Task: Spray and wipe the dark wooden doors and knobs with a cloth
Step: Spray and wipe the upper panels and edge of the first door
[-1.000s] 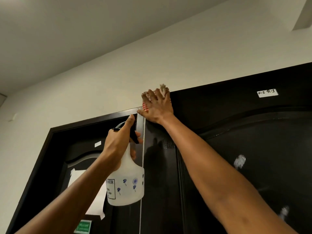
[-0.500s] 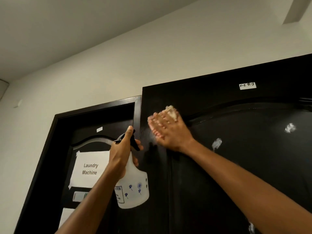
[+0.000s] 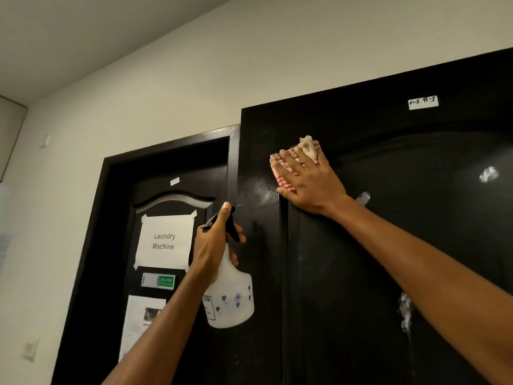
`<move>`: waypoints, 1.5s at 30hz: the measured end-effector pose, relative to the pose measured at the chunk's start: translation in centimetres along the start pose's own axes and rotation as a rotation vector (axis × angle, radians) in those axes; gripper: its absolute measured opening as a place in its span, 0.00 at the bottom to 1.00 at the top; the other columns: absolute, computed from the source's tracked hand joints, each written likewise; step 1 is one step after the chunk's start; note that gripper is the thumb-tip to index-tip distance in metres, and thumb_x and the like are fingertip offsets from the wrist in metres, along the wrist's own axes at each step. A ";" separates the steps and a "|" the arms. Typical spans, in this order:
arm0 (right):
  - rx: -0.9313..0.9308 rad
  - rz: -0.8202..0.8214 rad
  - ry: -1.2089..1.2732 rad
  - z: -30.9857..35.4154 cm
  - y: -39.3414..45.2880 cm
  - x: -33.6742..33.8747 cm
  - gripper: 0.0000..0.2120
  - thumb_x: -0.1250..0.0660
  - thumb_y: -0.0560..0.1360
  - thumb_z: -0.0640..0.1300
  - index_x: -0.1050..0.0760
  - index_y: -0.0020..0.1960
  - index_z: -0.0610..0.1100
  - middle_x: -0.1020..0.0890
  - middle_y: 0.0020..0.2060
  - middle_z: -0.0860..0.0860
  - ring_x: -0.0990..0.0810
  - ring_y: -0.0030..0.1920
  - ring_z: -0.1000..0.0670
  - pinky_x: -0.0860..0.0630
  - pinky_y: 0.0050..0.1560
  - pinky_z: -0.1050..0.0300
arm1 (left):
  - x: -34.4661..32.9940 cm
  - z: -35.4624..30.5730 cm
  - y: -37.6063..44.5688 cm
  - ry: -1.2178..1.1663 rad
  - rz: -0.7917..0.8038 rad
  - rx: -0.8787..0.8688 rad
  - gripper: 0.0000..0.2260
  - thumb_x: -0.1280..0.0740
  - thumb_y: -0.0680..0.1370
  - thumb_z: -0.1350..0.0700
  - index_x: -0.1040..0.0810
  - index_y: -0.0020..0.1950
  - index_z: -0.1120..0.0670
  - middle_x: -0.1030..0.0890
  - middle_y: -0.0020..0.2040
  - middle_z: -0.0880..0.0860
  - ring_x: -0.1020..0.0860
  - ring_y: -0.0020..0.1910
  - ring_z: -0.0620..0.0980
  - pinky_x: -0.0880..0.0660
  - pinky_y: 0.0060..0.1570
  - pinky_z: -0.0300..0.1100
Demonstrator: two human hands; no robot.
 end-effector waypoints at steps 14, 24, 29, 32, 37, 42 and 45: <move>0.463 0.215 0.147 17.9 -12.8 -4.0 0.33 0.54 0.83 0.65 0.55 0.83 0.52 0.54 0.82 0.48 0.56 0.81 0.41 0.64 0.78 0.35 | 2.9 1.0 -4.1 0.042 -0.010 0.006 0.26 0.39 0.84 0.41 0.17 0.50 0.64 0.13 0.42 0.58 0.16 0.42 0.51 0.26 0.38 0.35; -0.212 0.207 0.116 5.1 5.2 -1.1 0.39 0.58 0.79 0.73 0.65 0.82 0.54 0.62 0.82 0.47 0.64 0.81 0.40 0.66 0.75 0.29 | 3.5 -0.3 -4.5 0.086 -0.004 -0.042 0.28 0.37 0.83 0.39 0.17 0.48 0.65 0.14 0.41 0.60 0.21 0.29 0.53 0.23 0.25 0.39; -0.065 0.155 0.099 9.7 2.6 -1.9 0.39 0.57 0.79 0.71 0.57 0.83 0.51 0.52 0.83 0.46 0.57 0.82 0.40 0.62 0.76 0.29 | 4.5 0.2 -4.6 0.062 -0.026 -0.026 0.27 0.37 0.82 0.39 0.17 0.47 0.65 0.14 0.41 0.60 0.23 0.25 0.52 0.24 0.23 0.39; 0.156 0.158 0.155 15.5 -3.8 -3.3 0.38 0.55 0.80 0.70 0.51 0.83 0.50 0.47 0.82 0.45 0.52 0.81 0.38 0.58 0.76 0.29 | 5.6 2.4 -5.5 0.074 -0.048 0.016 0.29 0.36 0.81 0.38 0.18 0.49 0.66 0.14 0.42 0.61 0.23 0.24 0.54 0.24 0.23 0.41; 0.584 0.298 0.165 24.5 -19.2 -5.6 0.35 0.54 0.82 0.67 0.53 0.83 0.52 0.51 0.82 0.47 0.58 0.81 0.39 0.61 0.77 0.31 | 5.1 5.4 -9.0 0.062 -0.009 0.073 0.30 0.36 0.80 0.37 0.18 0.50 0.66 0.15 0.44 0.64 0.21 0.29 0.55 0.24 0.26 0.45; 0.639 0.310 0.131 22.6 -21.3 -4.8 0.32 0.51 0.82 0.65 0.51 0.83 0.55 0.48 0.82 0.48 0.55 0.81 0.41 0.60 0.78 0.34 | 3.8 6.2 -11.8 0.078 0.033 0.122 0.27 0.36 0.81 0.37 0.17 0.48 0.63 0.15 0.44 0.65 0.21 0.32 0.62 0.23 0.28 0.45; 0.355 0.234 0.104 16.4 -13.3 -3.3 0.33 0.53 0.82 0.65 0.50 0.83 0.54 0.47 0.82 0.47 0.51 0.81 0.39 0.59 0.77 0.32 | 3.6 5.0 -11.3 0.080 -0.012 0.115 0.26 0.35 0.82 0.38 0.16 0.48 0.62 0.14 0.42 0.61 0.20 0.35 0.65 0.23 0.27 0.45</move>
Point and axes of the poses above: each hand's wrist, its own y-axis towards the middle knuckle, its own x-axis out of the back of the hand, z = x × y, the point moved 10 cm from there along y, towards the middle knuckle
